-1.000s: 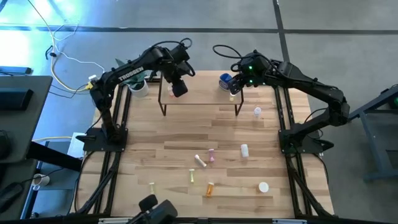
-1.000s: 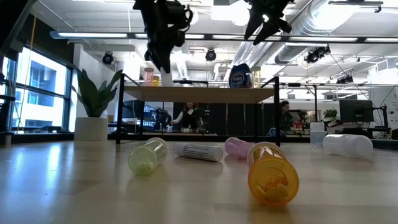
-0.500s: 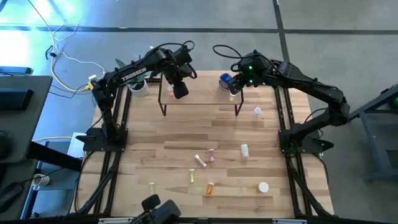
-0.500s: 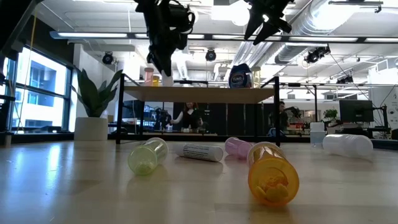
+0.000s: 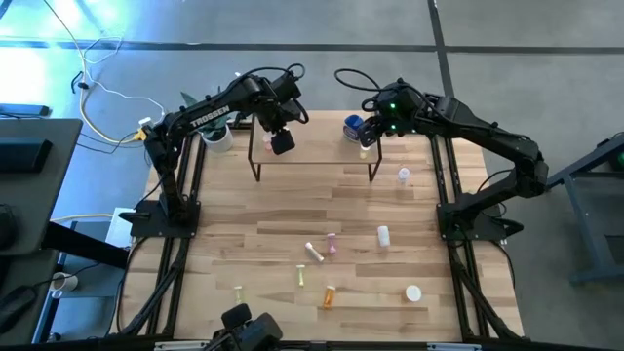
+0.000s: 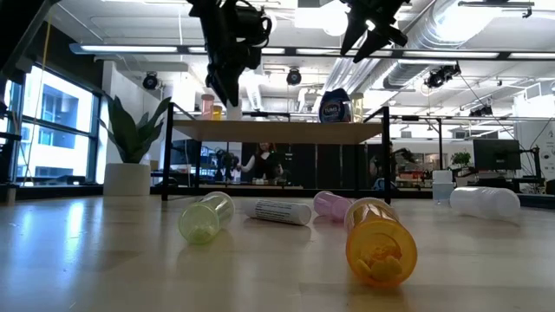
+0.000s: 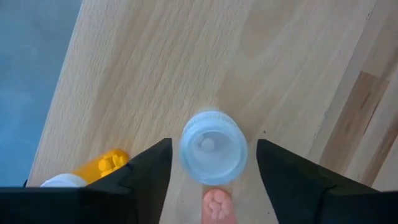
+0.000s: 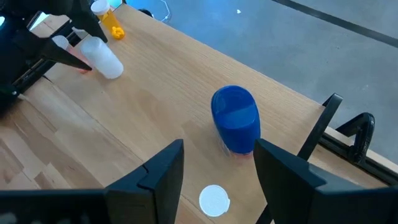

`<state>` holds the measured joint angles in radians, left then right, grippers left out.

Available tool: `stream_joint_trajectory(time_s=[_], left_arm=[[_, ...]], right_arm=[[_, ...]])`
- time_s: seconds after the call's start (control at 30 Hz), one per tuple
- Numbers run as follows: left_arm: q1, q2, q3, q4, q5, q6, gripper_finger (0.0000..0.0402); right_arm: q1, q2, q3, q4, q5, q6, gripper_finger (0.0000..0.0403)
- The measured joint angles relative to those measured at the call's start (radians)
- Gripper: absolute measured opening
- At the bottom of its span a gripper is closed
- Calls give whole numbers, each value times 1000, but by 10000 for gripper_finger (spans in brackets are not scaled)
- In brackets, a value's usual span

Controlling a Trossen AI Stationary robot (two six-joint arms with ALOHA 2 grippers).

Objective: Pick and place medicine bottles onto shelf by color
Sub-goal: Put the left white pill bottle on the shelf, then put the transparent pill bottle on the shelf

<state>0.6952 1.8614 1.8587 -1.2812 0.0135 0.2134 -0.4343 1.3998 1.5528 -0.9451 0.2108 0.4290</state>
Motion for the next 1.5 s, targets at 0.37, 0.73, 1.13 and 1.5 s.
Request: stream_joint_trajectory(time_s=[0.37,0.73,1.13,1.5], left_arm=[[4,-30,0,5,-42,9,232],[-2,-131,0,6,-78,-24,234],[-58,-264,0,5,55,-132,234],[-147,-386,-142,152,190,-208,216]], right_arm=[[-5,-60,0,0,110,27,185],[-14,-173,0,-55,249,8,185],[-129,-240,-26,-269,253,64,185],[-300,-345,-346,-166,17,116,185]])
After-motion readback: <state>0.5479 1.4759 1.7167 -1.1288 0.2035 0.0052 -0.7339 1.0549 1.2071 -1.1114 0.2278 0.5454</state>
